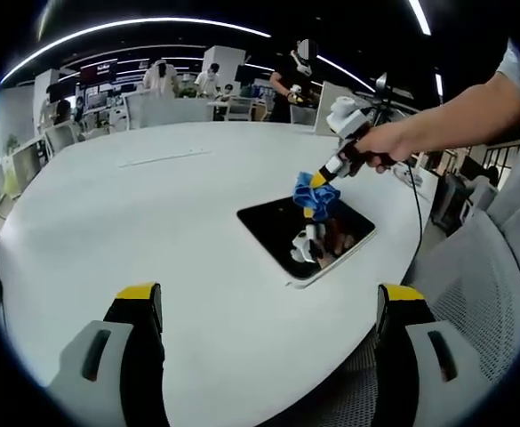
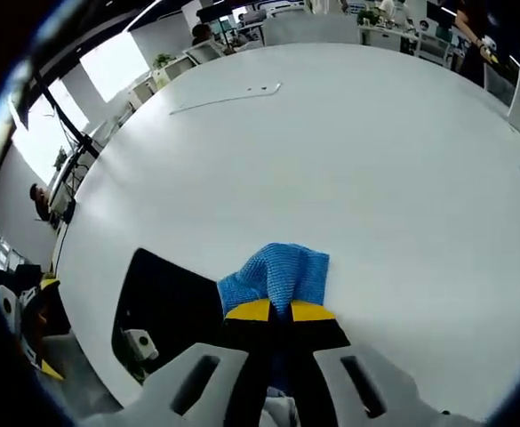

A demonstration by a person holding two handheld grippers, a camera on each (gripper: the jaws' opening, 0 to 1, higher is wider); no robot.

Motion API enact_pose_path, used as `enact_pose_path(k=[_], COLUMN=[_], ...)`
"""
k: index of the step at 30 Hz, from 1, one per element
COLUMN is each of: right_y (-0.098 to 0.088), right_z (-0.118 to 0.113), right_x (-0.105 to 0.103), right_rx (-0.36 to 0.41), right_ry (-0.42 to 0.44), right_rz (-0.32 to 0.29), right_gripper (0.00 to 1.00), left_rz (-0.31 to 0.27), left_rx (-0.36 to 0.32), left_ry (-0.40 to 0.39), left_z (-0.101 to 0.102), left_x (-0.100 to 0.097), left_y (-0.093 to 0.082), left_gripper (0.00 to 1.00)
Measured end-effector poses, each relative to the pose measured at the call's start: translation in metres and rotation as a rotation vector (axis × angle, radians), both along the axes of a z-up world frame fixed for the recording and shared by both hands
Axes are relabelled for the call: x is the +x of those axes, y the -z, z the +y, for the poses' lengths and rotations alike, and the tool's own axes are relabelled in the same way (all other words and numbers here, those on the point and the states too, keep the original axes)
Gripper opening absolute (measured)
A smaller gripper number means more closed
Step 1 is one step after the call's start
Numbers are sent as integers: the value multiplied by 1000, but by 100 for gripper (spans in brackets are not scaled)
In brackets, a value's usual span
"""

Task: Wipe the mirror surface with the cleaning cloth until all visible marks leave the cleaned area.

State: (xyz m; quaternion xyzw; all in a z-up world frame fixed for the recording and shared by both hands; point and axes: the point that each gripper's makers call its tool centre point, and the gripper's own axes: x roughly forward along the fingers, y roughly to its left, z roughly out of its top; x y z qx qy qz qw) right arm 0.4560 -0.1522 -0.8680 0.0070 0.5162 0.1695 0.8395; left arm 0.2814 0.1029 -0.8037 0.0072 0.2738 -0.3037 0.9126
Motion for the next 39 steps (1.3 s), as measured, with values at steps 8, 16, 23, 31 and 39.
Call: enact_pose_path(k=[8,16,23,31,39], right_y=[0,-13,-38,-61,-74], right_z=[1,5,-2,-39,-80], right_x=[-1,-6,-12,-18,-42], right_rx=[0,35,103,126,111], right_ry=[1,-24,-14,31,62], right_rz=[-3,-25,-51,-83,-91], right_gripper=[0,0,0,0,0], left_rz=[10,26,24,22,4], left_rx=[7,17,18,20,12], left_ry=[-1,-1,2,6,-1], left_z=[1,1,1,1,2], left_x=[-1,-2,-3,-3,-1], left_y=[2,5,5,5,0], left_gripper=[99,99,99,99,99])
